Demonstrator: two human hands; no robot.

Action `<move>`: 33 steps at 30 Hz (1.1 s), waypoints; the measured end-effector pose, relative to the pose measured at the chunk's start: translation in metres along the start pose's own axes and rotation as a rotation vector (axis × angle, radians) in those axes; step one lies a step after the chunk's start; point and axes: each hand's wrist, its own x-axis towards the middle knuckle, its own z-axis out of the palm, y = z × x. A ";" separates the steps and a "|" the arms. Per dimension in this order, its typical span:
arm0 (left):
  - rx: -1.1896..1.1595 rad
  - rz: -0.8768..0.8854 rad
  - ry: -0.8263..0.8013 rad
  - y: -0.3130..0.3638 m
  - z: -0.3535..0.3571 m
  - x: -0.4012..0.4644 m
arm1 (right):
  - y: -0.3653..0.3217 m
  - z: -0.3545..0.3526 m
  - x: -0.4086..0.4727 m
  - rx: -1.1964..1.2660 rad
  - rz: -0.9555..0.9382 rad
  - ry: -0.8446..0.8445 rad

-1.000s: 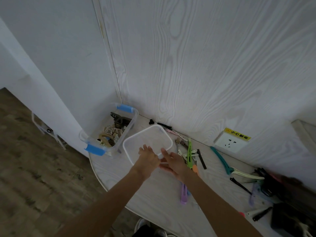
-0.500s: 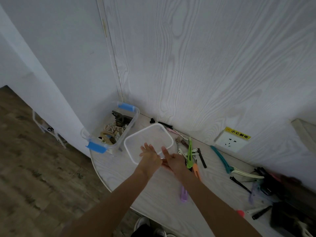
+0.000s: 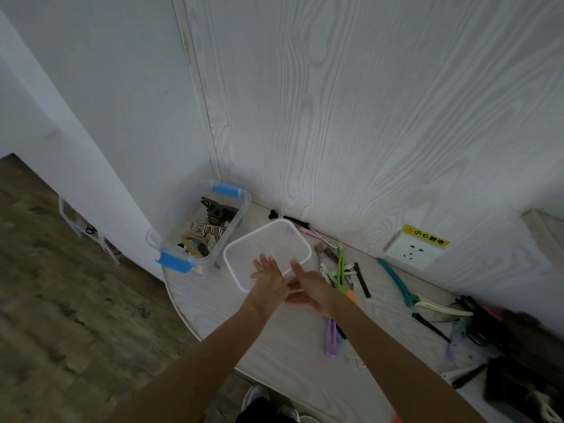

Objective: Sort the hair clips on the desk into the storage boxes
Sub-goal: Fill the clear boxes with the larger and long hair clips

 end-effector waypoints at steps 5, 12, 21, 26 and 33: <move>-0.025 0.043 -0.017 -0.004 -0.004 -0.002 | 0.013 0.006 0.005 -0.011 -0.130 0.175; -0.305 -0.092 0.109 -0.029 -0.027 -0.031 | 0.010 0.007 -0.005 -0.236 -0.287 0.222; -0.994 -0.136 0.251 -0.106 -0.034 -0.049 | 0.001 -0.034 -0.014 -1.173 -0.627 0.253; -1.190 -0.288 0.398 -0.131 -0.027 -0.026 | -0.002 -0.055 -0.024 -1.300 -0.509 0.130; -1.023 -0.434 0.420 -0.119 -0.032 0.012 | 0.002 -0.075 -0.037 -1.333 -0.399 -0.007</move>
